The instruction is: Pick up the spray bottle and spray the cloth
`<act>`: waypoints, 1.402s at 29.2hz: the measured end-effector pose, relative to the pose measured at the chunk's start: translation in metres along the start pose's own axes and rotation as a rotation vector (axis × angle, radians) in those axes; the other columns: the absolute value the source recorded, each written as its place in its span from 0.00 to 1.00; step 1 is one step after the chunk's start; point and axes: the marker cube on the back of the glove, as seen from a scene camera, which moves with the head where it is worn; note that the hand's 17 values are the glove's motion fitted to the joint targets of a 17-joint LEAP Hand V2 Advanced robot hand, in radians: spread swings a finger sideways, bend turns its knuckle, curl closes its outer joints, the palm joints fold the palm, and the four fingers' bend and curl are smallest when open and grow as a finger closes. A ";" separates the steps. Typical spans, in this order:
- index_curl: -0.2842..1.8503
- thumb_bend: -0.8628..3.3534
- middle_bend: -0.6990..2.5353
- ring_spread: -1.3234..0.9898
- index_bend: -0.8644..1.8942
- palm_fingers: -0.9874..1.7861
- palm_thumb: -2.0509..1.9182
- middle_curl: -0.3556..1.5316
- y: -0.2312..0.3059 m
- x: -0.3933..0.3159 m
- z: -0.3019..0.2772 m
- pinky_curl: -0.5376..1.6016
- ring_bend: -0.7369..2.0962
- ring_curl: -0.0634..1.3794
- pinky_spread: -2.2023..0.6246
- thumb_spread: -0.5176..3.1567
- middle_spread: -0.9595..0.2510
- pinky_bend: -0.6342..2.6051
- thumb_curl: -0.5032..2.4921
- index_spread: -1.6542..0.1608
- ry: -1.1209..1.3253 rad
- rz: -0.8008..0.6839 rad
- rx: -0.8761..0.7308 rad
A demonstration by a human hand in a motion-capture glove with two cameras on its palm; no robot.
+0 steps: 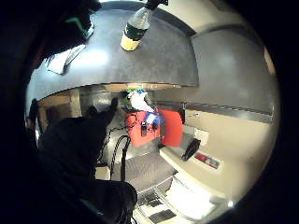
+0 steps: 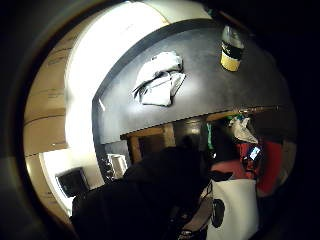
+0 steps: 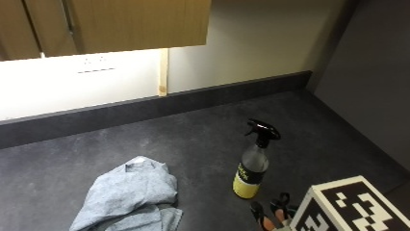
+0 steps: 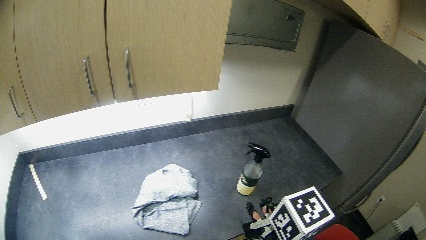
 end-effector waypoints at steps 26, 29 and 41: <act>0.21 0.26 0.28 0.61 0.36 0.51 0.71 0.32 -0.022 -0.036 -0.002 0.39 0.42 0.23 0.81 0.39 0.86 0.42 0.28 0.71 -0.294 -0.126 0.090; 0.21 0.26 0.28 0.62 0.36 0.51 0.71 0.33 -0.027 -0.031 0.005 0.39 0.42 0.23 0.81 0.40 0.86 0.42 0.29 0.71 -0.504 -0.119 0.174; 0.21 0.23 0.28 0.62 0.35 0.48 0.71 0.35 -0.032 -0.020 0.038 0.41 0.42 0.25 0.81 0.41 0.88 0.43 0.30 0.71 -1.416 0.028 0.296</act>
